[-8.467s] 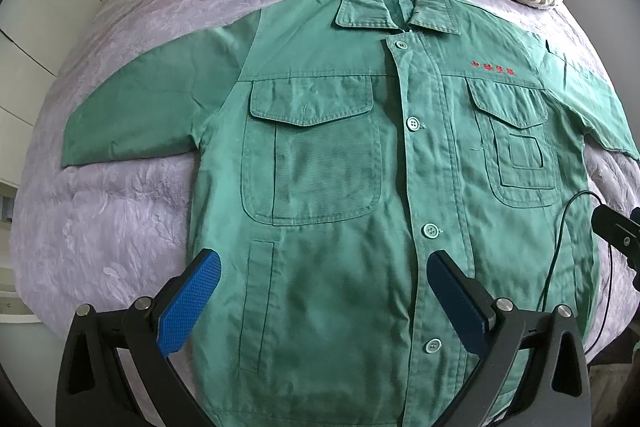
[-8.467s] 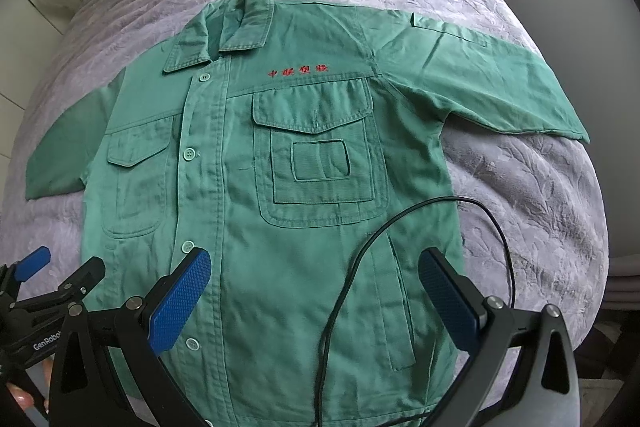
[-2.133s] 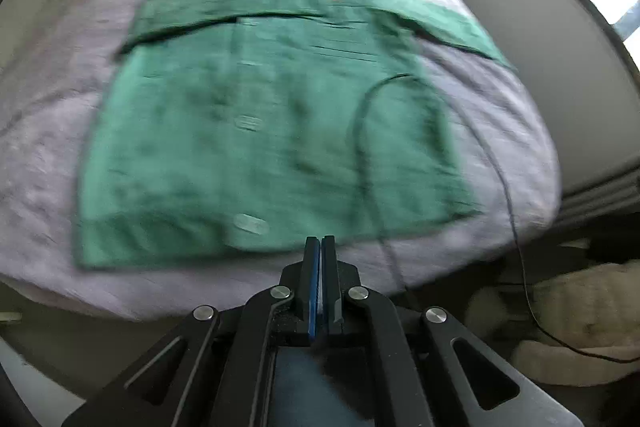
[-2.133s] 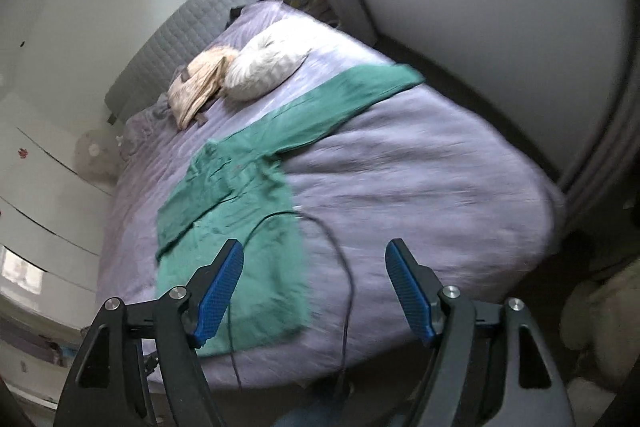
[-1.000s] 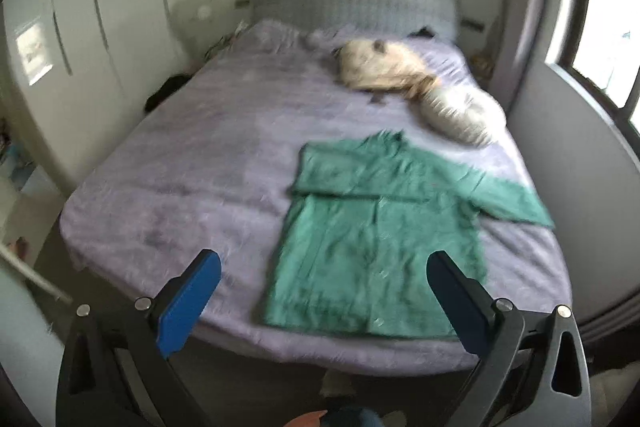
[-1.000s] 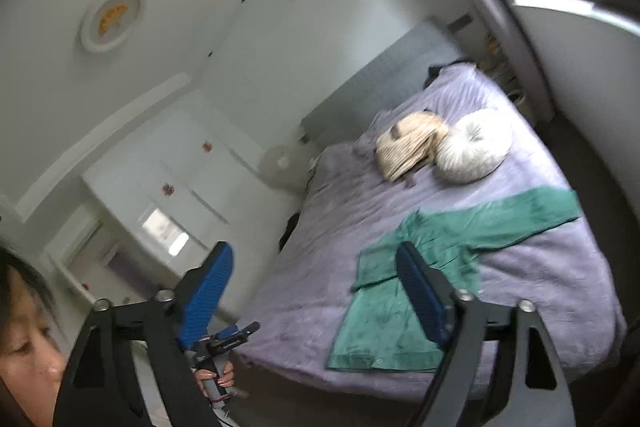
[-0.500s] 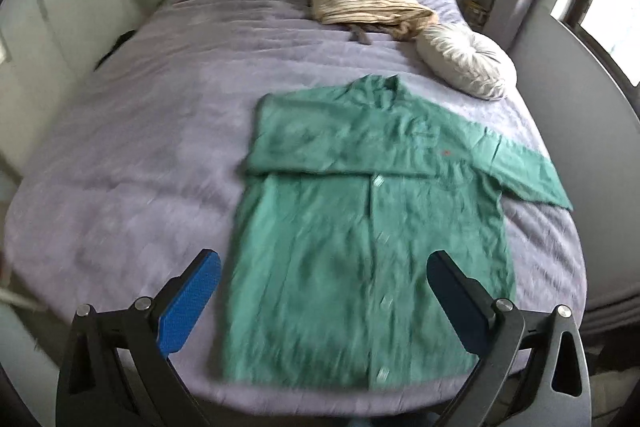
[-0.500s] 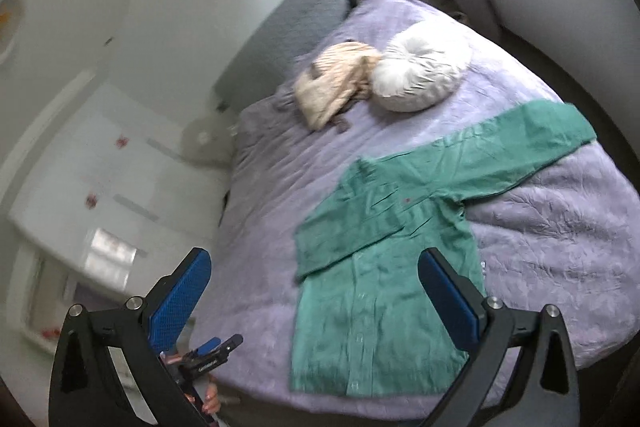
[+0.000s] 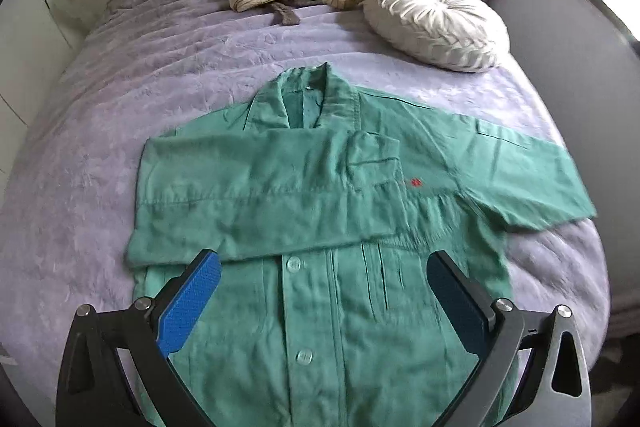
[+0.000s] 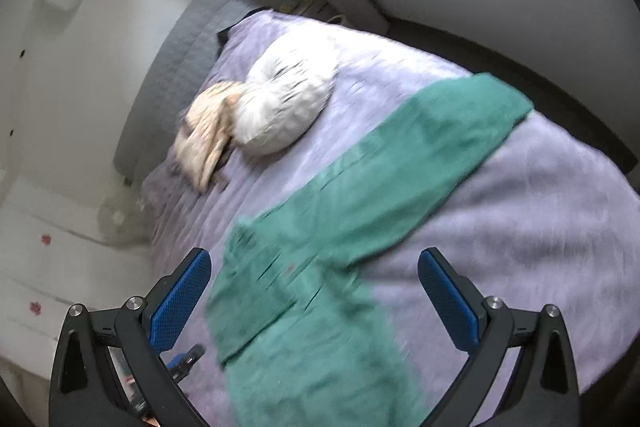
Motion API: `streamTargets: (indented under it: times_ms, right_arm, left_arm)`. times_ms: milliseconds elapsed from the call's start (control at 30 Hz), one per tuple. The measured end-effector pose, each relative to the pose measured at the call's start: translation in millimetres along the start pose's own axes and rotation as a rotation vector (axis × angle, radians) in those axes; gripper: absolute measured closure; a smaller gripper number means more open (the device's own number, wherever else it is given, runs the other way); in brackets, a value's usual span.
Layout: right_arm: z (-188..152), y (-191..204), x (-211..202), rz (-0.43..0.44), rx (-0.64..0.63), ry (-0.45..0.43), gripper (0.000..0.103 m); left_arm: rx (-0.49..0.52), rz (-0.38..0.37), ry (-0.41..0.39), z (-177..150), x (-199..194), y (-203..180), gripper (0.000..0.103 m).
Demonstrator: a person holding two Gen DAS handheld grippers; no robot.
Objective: Fold large clothes
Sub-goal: 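Grasp a shirt sleeve cuff with the right tool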
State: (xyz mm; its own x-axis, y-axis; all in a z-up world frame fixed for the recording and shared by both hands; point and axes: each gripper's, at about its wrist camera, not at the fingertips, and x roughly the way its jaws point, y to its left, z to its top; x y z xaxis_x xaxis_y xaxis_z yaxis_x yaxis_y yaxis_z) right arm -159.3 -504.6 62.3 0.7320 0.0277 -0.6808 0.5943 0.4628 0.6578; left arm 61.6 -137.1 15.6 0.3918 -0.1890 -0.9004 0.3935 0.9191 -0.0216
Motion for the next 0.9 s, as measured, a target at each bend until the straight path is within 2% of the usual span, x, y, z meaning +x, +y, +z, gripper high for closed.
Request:
streamTargets:
  times_ms: [133,233,300,400,533,600,633,667,700,767,900]
  right_arm:
    - [55.0,-64.4,57.3,-0.116,0.049,0.013,0.0]
    - [74.0,-122.8,107.9,-0.156,0.16,0.078,0.0]
    - [78.4,-148.2,132.9,-0.205,0.186,0.113,0.0]
    - [82.8,-170.3,158.1,-0.16,0.205,0.124,0.0]
    - [101.9,-177.5,170.4,-0.044,0.243,0.066,0.003]
    - [108.2,-181.8,172.0,-0.005,0.299,0.044,0.021]
    - [111.6,-188.3,174.3,0.021,0.347,0.042,0.044]
    - [113.4,-194.0,175.4,0.047,0.386,0.038,0.081]
    - [113.6,-199.5,176.8,0.078,0.431,0.034,0.099]
    - [113.0,-202.1,177.7,0.148,0.498,0.025,0.098]
    - [119.4,-160.5,171.6,0.261,0.393,0.014,0.098]
  left_arm:
    - [0.011,0.014,0.043,7.9,7.9,-22.9,0.0]
    - [-0.011,0.031,0.102,6.7,36.9,-40.0,0.0]
    - [-0.049,0.03,0.137,4.7,54.5,-51.8,0.0]
    - [-0.063,0.012,0.158,1.0,68.1,-73.3,0.0]
    - [0.019,0.037,0.147,-1.9,73.5,-105.6,0.0]
    - [0.045,0.036,0.133,-2.7,71.0,-114.8,0.0]
    - [0.05,0.031,0.127,-2.5,69.7,-116.5,0.0]
    - [0.053,0.025,0.123,-2.3,68.6,-117.3,0.0]
    - [0.055,0.021,0.121,-1.7,68.5,-116.7,0.0]
    - [0.052,0.025,0.118,-1.0,67.0,-110.9,0.0]
    - [0.023,0.014,0.104,7.8,65.0,-86.8,0.0]
